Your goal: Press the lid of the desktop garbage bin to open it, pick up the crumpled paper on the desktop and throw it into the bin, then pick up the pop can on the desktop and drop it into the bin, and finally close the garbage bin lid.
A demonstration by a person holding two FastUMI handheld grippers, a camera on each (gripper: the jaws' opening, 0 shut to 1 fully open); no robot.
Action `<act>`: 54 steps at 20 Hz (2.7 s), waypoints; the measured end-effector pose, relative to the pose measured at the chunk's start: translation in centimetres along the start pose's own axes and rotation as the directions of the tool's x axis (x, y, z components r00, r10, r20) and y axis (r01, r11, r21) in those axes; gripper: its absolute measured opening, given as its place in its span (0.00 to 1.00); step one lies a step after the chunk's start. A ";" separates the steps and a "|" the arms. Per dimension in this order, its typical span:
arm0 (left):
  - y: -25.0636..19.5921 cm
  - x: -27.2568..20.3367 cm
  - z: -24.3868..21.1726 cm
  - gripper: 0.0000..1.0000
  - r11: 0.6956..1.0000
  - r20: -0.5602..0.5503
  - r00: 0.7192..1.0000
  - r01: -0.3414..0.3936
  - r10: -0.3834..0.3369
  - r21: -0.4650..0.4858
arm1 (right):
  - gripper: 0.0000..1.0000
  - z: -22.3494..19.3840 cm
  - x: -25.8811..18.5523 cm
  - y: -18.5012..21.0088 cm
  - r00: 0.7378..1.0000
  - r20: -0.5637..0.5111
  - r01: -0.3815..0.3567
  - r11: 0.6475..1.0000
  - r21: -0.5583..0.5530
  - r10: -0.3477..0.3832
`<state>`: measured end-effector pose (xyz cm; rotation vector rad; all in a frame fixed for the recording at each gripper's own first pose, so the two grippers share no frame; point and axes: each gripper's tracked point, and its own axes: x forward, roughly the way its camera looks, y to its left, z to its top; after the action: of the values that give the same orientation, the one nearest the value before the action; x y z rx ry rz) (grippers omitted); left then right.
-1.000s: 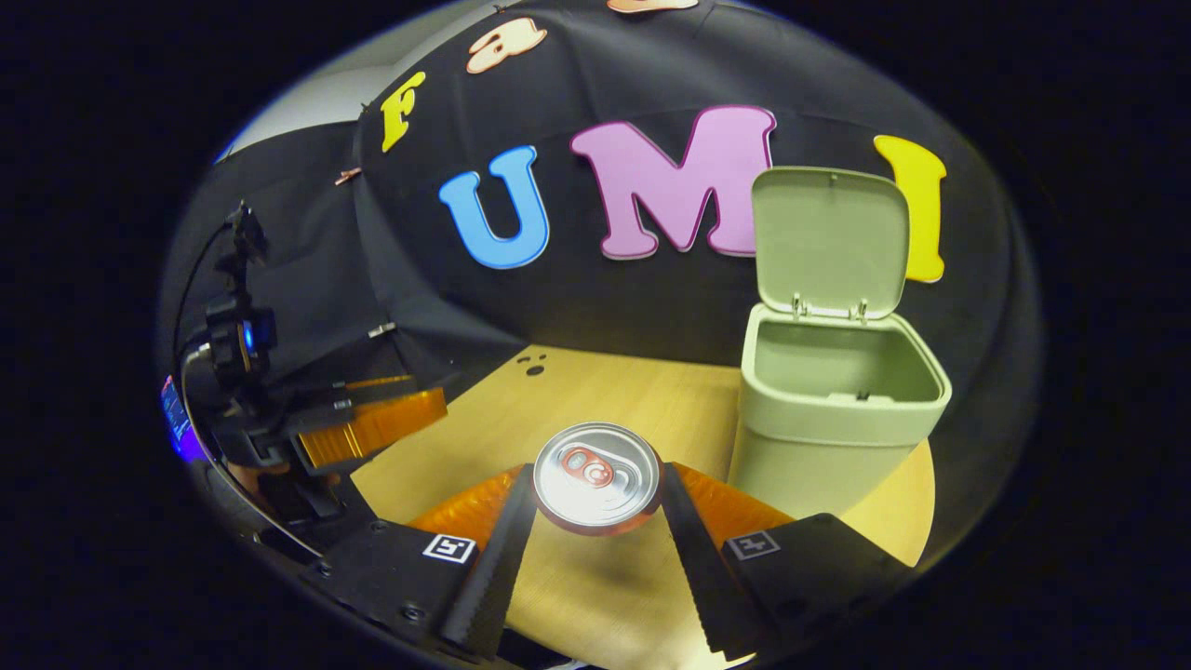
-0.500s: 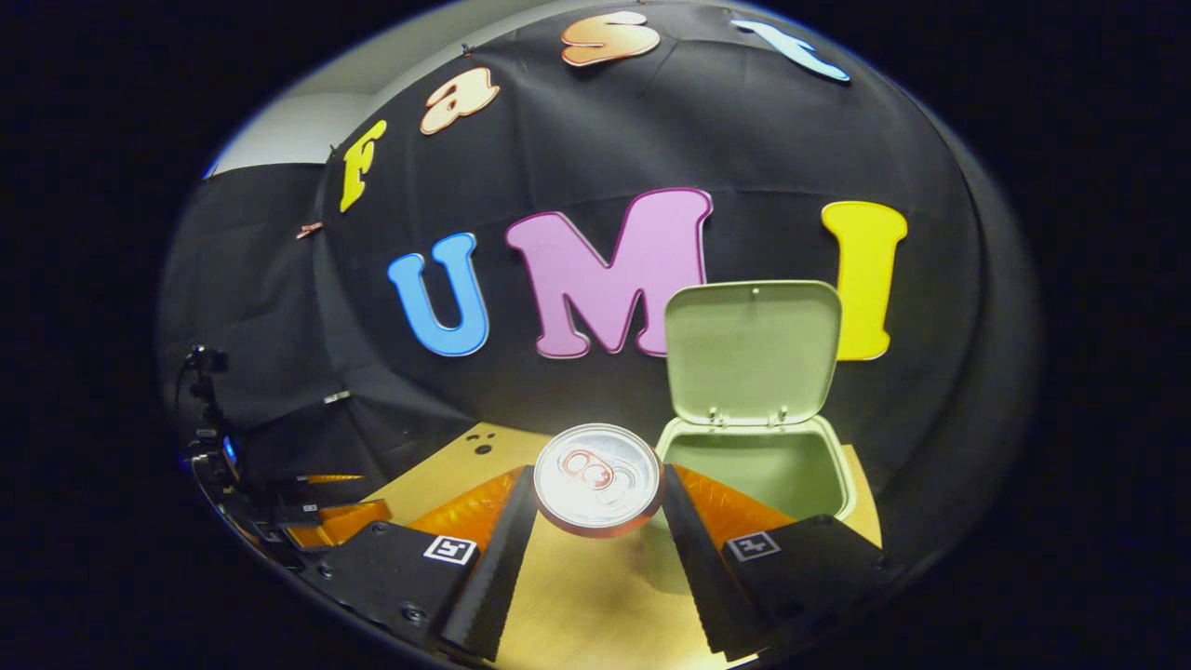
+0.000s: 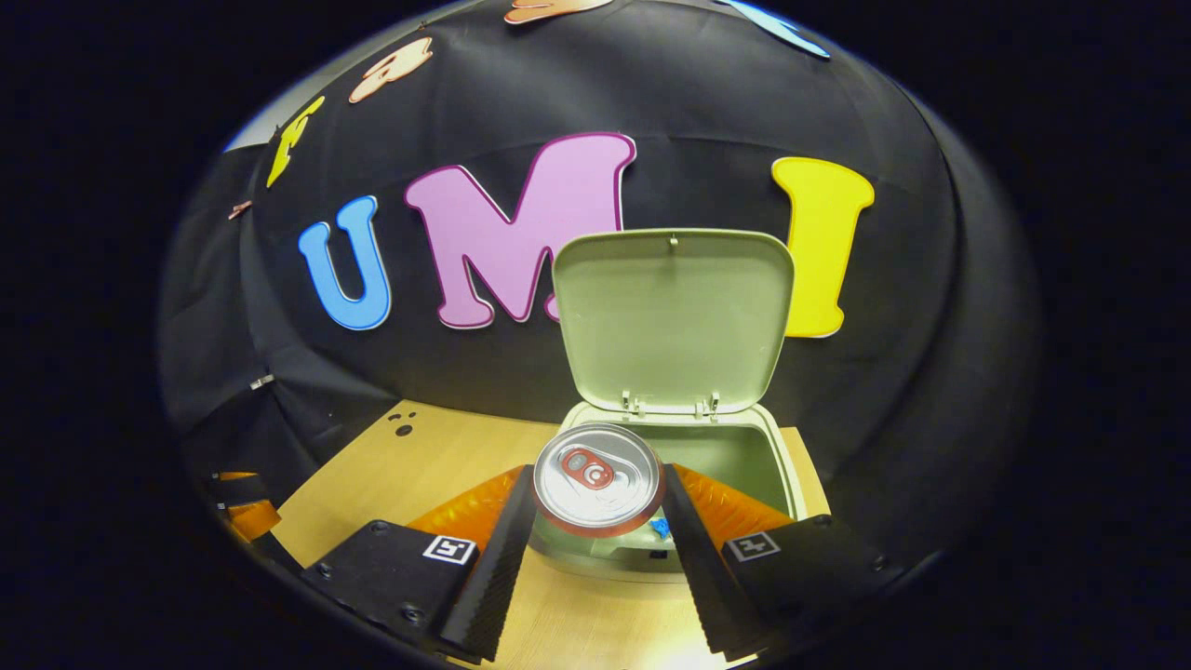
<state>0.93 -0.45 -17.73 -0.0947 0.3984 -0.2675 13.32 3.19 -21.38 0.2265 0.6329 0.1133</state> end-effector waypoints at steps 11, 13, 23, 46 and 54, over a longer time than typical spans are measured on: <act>0.4 -0.4 -0.5 0.94 1.000 -0.009 1.000 -0.009 0.009 -0.007 | 0.84 -3.0 1.2 -0.4 0.996 -0.092 0.022 1.000 0.013 -0.021; 0.4 -0.4 -0.5 0.94 1.000 -0.008 1.000 -0.010 0.010 -0.007 | 0.84 -3.0 1.1 -0.6 0.995 -0.093 0.026 1.000 0.013 -0.025; 0.4 -0.6 -0.9 0.94 1.000 -0.009 1.000 -0.007 0.007 -0.010 | 0.98 4.8 -2.1 -0.5 0.994 0.108 0.024 0.999 0.035 -0.028; 1.4 -3.6 -1.8 0.94 0.998 -0.009 0.999 -0.041 0.041 -0.041 | 0.98 20.9 5.9 -3.8 0.934 0.307 0.190 0.982 0.005 -0.182; 1.3 -3.0 -1.8 0.94 0.998 -0.015 0.999 -0.038 0.038 -0.043 | 0.98 18.8 7.4 -5.1 0.956 0.209 0.202 0.979 0.036 -0.205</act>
<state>-2.10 1.59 -18.44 -0.1278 0.4196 -0.2222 30.67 -3.73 -12.17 0.1830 0.4414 -0.1136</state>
